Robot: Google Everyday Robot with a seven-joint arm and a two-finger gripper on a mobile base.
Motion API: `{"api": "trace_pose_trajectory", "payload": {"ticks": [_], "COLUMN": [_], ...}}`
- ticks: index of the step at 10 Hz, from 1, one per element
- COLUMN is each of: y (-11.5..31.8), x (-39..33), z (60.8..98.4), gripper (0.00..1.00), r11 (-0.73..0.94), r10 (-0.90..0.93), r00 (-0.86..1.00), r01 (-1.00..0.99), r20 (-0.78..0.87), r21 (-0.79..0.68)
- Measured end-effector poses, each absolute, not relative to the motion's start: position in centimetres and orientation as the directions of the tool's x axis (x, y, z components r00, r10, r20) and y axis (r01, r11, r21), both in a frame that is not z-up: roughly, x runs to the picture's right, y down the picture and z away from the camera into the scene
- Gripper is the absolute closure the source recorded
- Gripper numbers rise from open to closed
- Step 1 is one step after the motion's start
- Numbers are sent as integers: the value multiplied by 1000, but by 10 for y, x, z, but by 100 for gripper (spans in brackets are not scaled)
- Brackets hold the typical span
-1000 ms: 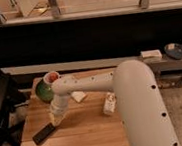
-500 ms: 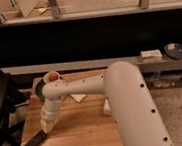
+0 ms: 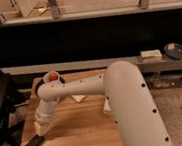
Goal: Push the eraser across the table
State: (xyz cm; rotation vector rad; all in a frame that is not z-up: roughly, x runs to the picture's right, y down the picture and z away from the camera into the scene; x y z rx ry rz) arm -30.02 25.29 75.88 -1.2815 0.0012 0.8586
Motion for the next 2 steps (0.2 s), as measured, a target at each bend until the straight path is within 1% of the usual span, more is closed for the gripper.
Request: {"api": "trace_pose_trajectory", "payload": {"ticks": [1, 2], "y": [244, 229], "x": [-293, -278], "z": [758, 760], "gripper": [99, 95], "r11": [50, 67], "r10": [572, 602], "r00": [690, 659], "r01": [-569, -606], "r20": [-444, -452], "r21": [-820, -793]}}
